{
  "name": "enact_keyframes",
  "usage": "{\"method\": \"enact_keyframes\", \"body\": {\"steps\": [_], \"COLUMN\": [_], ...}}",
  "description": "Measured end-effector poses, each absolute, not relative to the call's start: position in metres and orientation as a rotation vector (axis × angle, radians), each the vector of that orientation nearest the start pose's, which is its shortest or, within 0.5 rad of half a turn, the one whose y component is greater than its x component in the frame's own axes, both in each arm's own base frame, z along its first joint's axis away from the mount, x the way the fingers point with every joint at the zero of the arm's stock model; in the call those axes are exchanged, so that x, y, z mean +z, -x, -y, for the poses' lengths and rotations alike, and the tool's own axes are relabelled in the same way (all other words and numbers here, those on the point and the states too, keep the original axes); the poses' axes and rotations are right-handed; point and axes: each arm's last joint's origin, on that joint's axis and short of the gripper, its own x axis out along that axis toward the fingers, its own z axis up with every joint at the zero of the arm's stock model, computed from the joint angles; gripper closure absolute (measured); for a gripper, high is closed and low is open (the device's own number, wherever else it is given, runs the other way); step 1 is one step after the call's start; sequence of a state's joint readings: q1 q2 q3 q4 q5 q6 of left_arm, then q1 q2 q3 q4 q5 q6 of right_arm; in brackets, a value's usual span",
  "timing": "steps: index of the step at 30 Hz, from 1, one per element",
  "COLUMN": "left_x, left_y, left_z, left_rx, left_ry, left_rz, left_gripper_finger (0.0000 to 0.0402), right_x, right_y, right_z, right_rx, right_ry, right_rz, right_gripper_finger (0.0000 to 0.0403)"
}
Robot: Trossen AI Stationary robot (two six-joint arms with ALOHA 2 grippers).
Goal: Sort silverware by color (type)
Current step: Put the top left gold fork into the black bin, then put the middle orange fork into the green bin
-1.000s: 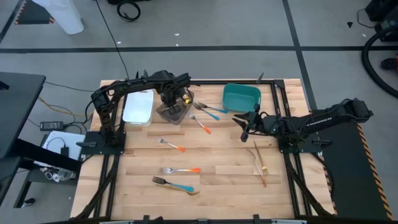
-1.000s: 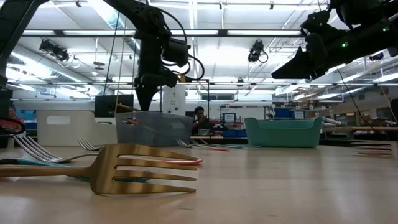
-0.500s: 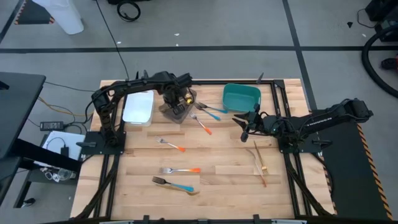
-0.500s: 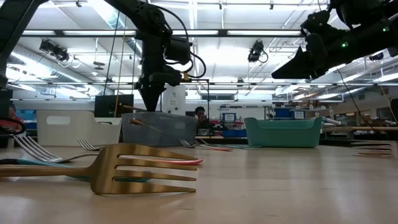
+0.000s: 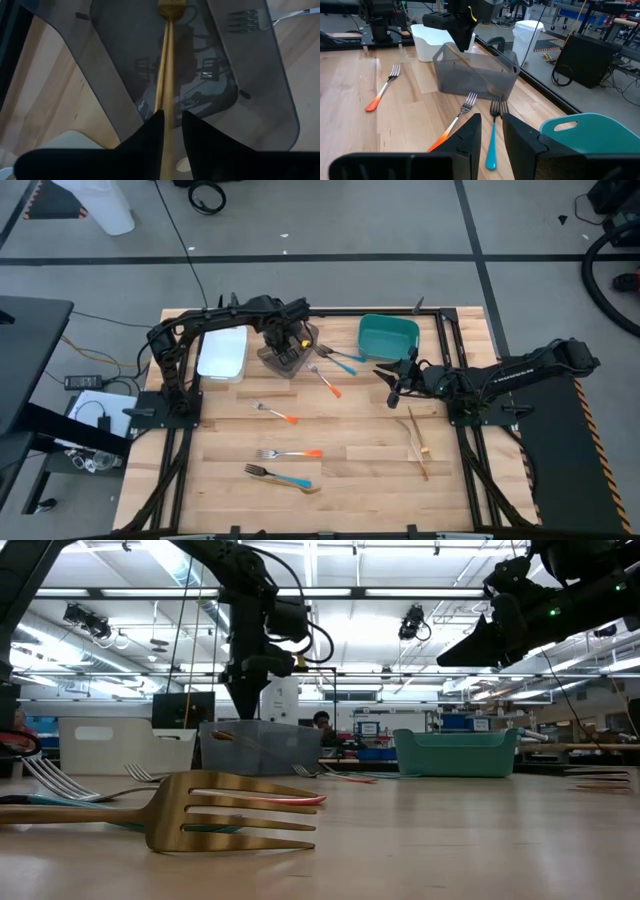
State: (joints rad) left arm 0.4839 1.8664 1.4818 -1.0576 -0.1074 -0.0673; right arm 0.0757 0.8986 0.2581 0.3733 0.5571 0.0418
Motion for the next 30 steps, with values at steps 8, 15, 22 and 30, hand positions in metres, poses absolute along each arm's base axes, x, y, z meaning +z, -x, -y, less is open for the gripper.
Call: {"method": "enact_keyframes", "body": {"steps": [8, 15, 22, 30], "left_x": [0.224, 0.221, 0.207, 0.236], "left_y": [-0.317, -0.321, -0.33, -0.328], "left_z": [-0.17, -0.169, -0.169, -0.162], "left_rx": [0.528, 0.516, 0.51, 0.484], "left_ry": [0.323, 0.296, 0.239, 0.251], "left_rz": [-1.417, -1.402, -1.432, -1.457], "left_gripper_finger": [0.0319, 0.0319, 0.0319, 0.0319], "right_x": [0.187, 0.188, 0.188, 0.188], "right_y": [-0.178, -0.178, -0.178, -0.178], "right_z": [0.002, 0.002, 0.002, 0.002], "right_rx": [-0.483, -0.483, -0.477, -0.479], "right_ry": [0.043, 0.041, 0.04, 0.044], "right_rz": [-0.246, -0.238, -0.24, -0.238], "right_gripper_finger": [0.0312, 0.0312, 0.0312, 0.0312]}}
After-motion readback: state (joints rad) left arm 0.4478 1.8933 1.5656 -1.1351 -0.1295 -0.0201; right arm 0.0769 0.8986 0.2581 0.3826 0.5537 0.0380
